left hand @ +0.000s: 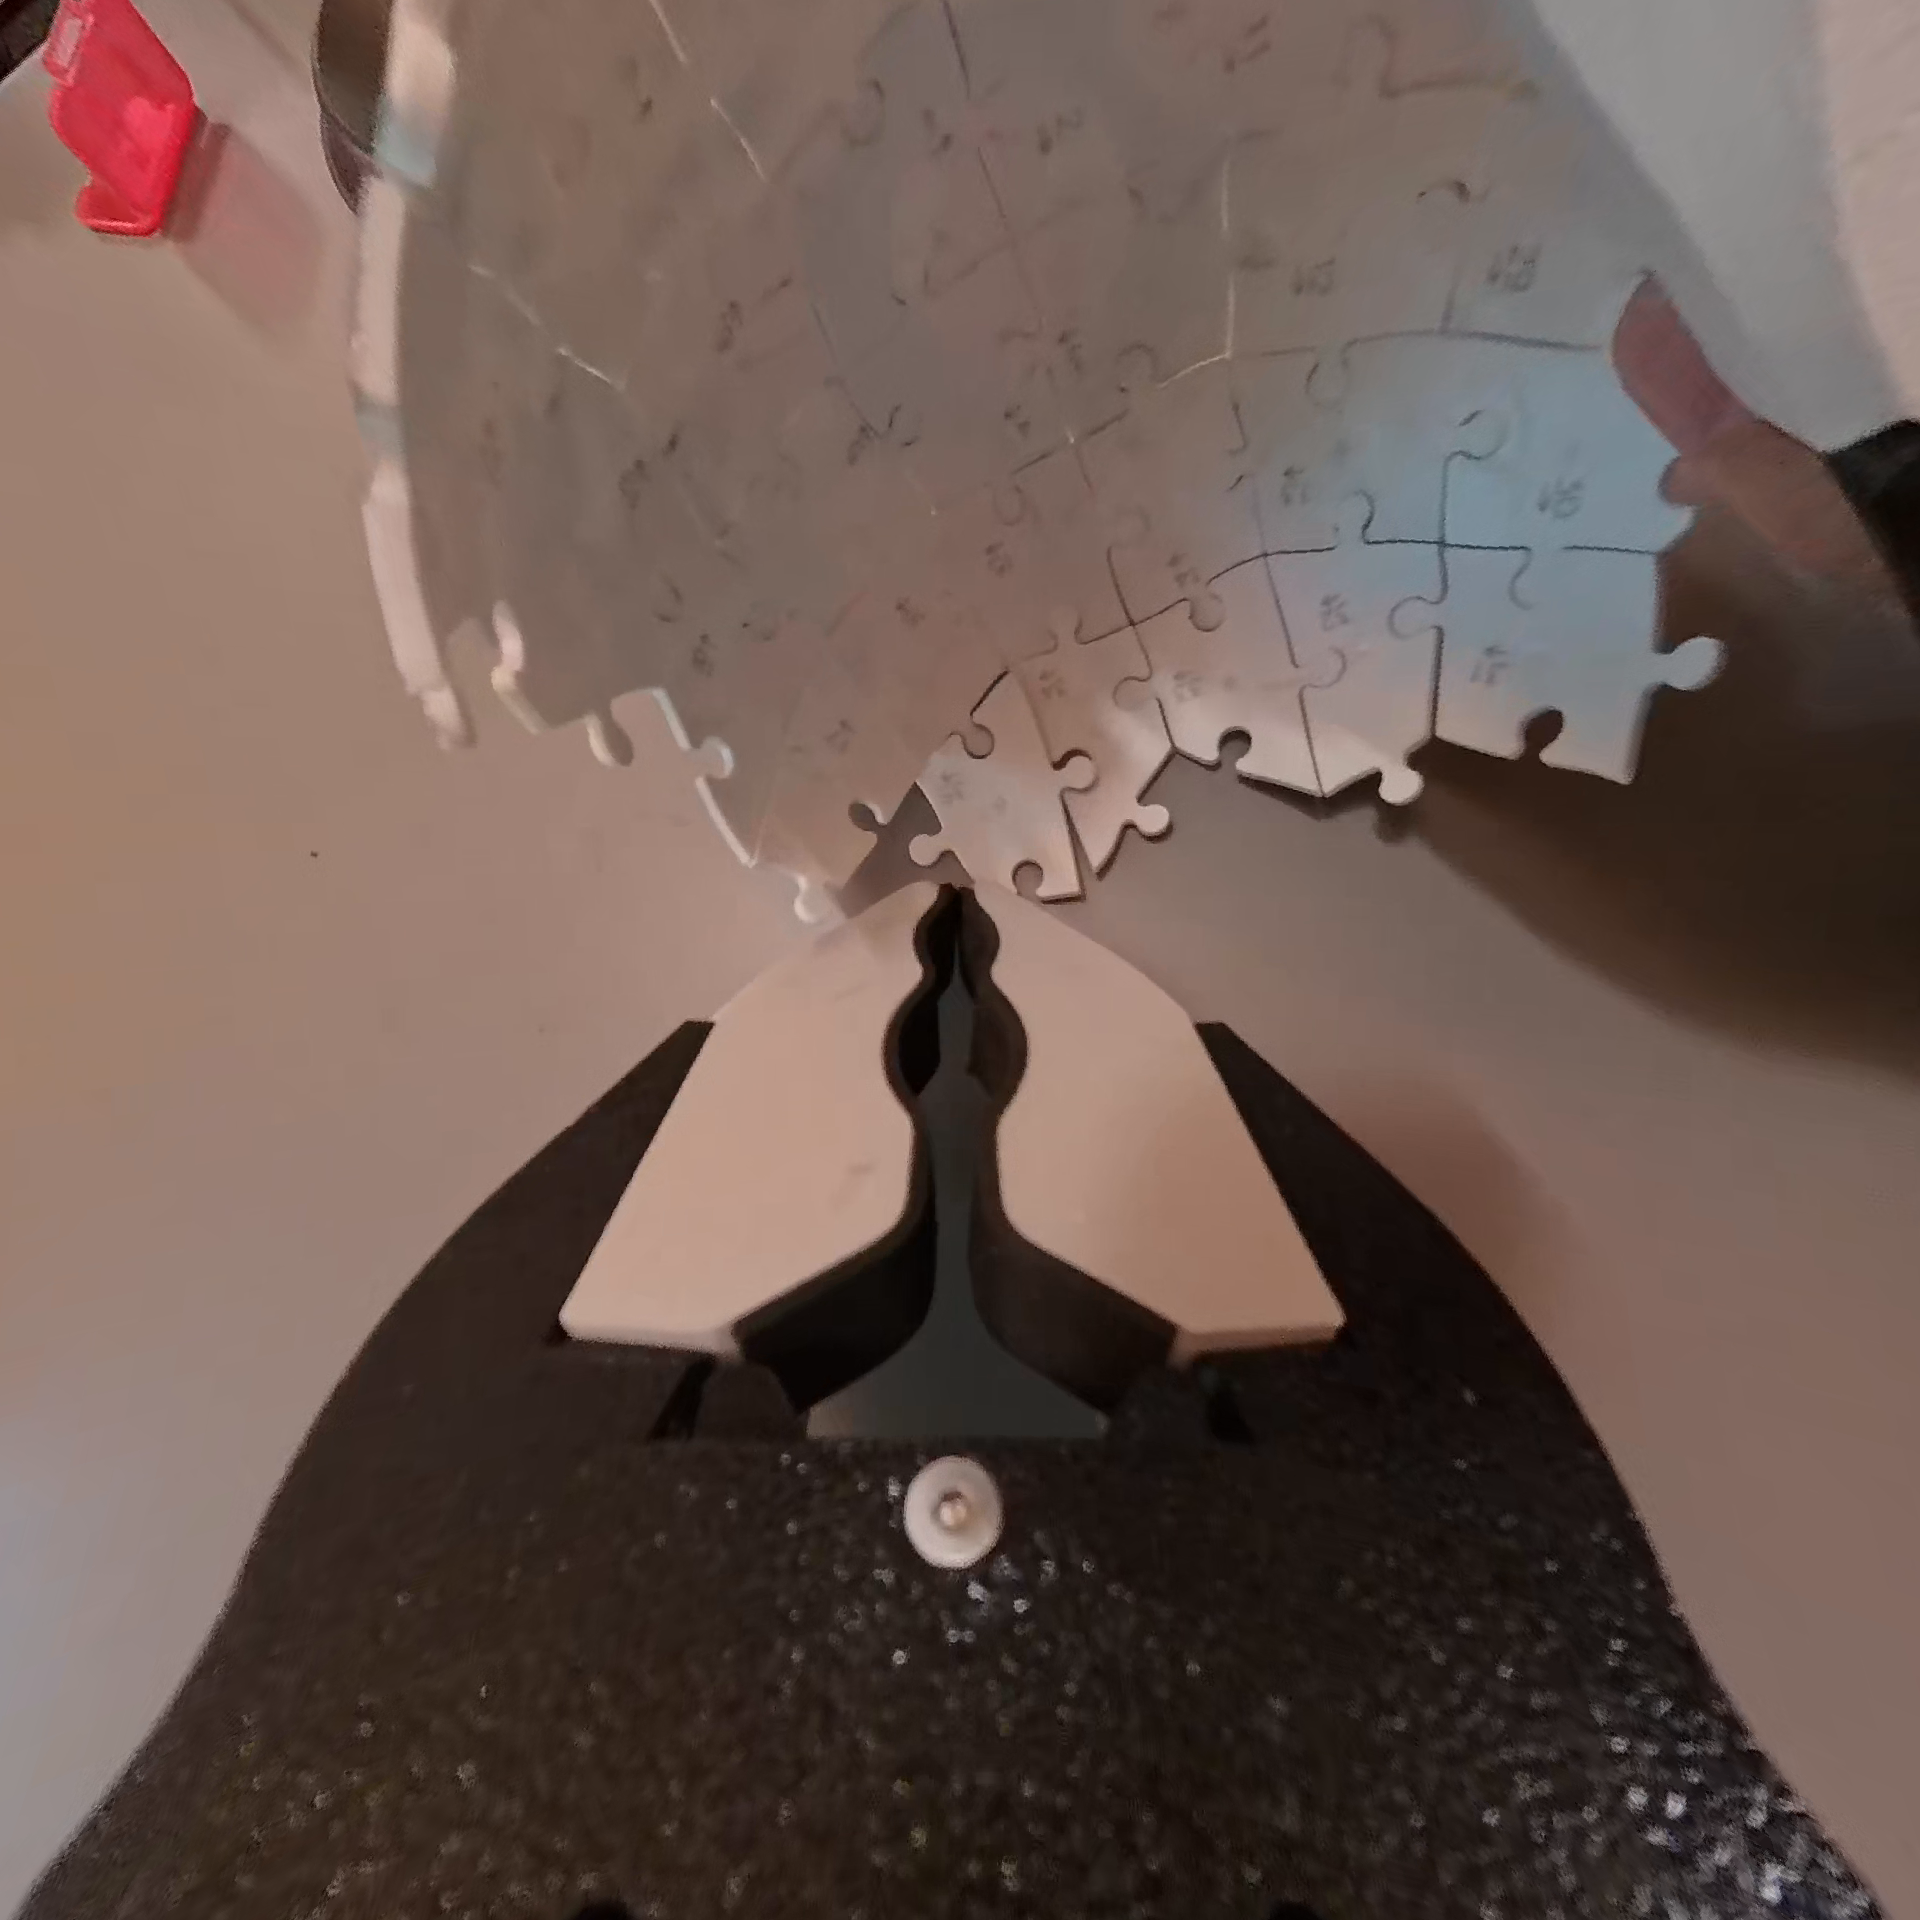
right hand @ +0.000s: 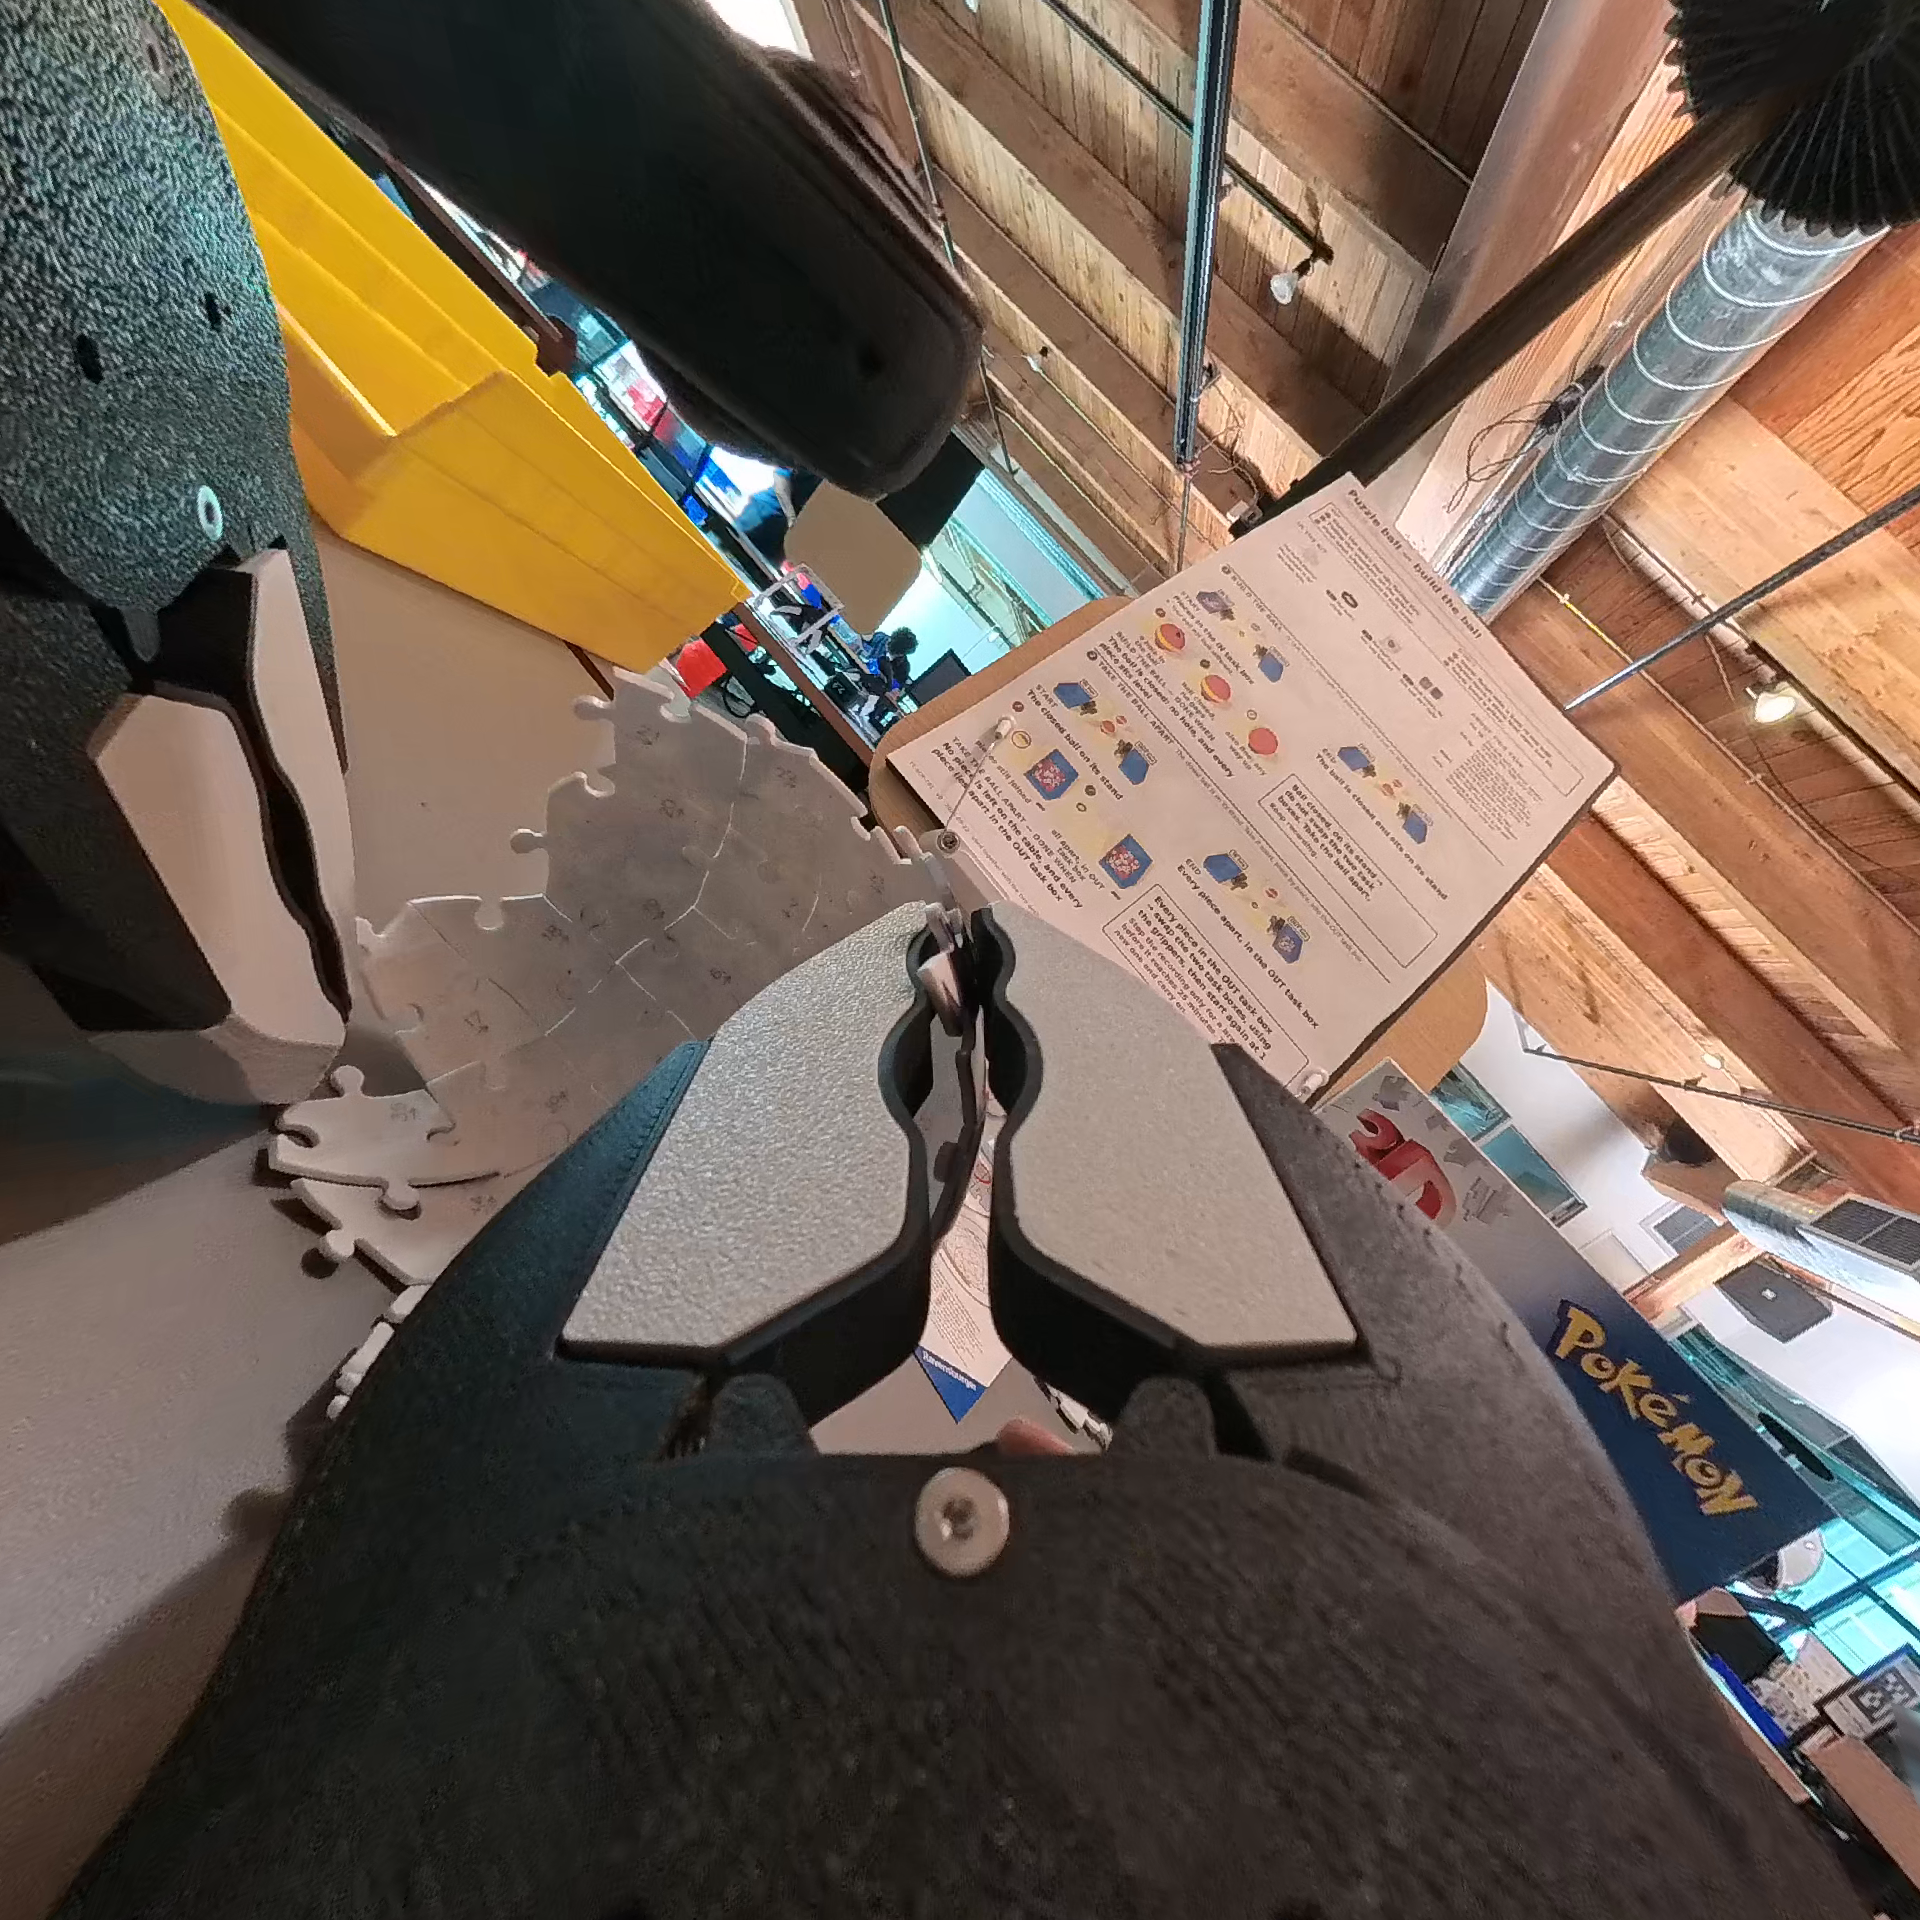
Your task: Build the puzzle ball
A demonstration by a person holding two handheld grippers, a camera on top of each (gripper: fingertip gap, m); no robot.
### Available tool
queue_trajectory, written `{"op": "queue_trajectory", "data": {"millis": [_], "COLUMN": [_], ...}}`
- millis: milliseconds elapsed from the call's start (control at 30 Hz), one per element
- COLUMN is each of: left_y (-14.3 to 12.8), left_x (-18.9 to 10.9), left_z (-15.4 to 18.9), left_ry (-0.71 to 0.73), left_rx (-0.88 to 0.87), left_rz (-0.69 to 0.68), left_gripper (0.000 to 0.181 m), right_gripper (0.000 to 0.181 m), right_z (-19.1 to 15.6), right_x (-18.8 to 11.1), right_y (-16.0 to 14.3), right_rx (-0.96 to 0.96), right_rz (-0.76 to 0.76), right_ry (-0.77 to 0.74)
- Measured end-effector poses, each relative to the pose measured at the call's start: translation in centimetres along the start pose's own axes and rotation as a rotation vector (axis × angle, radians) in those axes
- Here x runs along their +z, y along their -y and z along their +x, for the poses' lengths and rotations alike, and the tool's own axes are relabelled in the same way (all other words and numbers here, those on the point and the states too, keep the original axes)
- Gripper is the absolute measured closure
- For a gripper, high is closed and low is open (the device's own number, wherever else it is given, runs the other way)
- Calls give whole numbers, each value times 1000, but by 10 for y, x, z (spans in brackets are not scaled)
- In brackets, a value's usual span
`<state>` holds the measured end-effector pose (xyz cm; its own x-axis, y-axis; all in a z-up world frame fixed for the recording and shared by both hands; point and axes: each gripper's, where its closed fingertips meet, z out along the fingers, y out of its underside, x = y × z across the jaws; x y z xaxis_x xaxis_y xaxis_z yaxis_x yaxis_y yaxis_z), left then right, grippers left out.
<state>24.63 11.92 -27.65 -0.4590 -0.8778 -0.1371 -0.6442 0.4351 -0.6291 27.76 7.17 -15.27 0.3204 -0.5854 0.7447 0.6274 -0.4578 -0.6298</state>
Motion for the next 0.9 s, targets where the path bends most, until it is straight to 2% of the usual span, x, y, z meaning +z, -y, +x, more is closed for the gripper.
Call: {"op": "queue_trajectory", "data": {"millis": [500,700,900], "left_y": [6,22,20], "left_x": [-4,-4,7], "left_z": [1,9,13], "left_ry": [-1,21,-5], "left_rx": [37,205,197], "left_rz": [37,109,78], "left_gripper": [180,181,181], "right_gripper": [176,176,176], "right_z": [0,0,0], "right_x": [0,0,0], "right_y": [0,1,0], "right_rx": [-4,-14,-14], "right_rz": [-2,1,0], "right_ry": [0,1,0]}}
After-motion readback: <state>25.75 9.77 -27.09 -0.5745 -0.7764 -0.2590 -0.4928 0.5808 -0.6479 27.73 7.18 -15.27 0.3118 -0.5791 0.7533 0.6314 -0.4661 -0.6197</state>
